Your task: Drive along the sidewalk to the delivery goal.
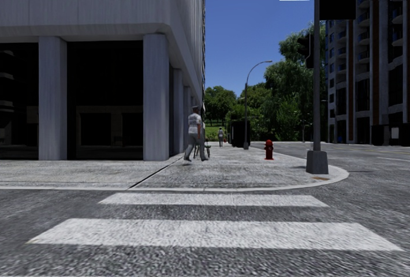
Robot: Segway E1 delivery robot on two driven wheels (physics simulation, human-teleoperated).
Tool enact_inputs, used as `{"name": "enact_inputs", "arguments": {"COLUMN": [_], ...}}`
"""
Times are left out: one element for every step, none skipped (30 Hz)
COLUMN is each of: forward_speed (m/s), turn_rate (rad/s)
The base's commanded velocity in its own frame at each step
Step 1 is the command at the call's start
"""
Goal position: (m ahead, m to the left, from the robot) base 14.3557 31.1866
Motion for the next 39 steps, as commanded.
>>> {"name": "enact_inputs", "arguments": {"forward_speed": [2.0,2.0,2.0,2.0,2.0,2.0,2.0,2.0,2.0,2.0,2.0,2.0,2.0,2.0,2.0,2.0,2.0,2.0,2.0,2.0,2.0,2.0,2.0,2.0,2.0,2.0,2.0,2.0,2.0,2.0,2.0,2.0,2.0,2.0,1.89,1.63,1.63,1.46,1.42], "turn_rate": [0.0,0.0,0.0,0.0,0.0,0.0,0.0,0.0,0.0,0.0,0.0,0.0,0.0,0.0,0.0,0.0,0.0,0.0,0.0,0.0,0.0,0.0,0.0,0.0,0.0,0.0,0.0,0.0,0.0,0.0,0.0,0.0,0.0,0.0,0.0,0.0,0.0,0.0,0.05]}}
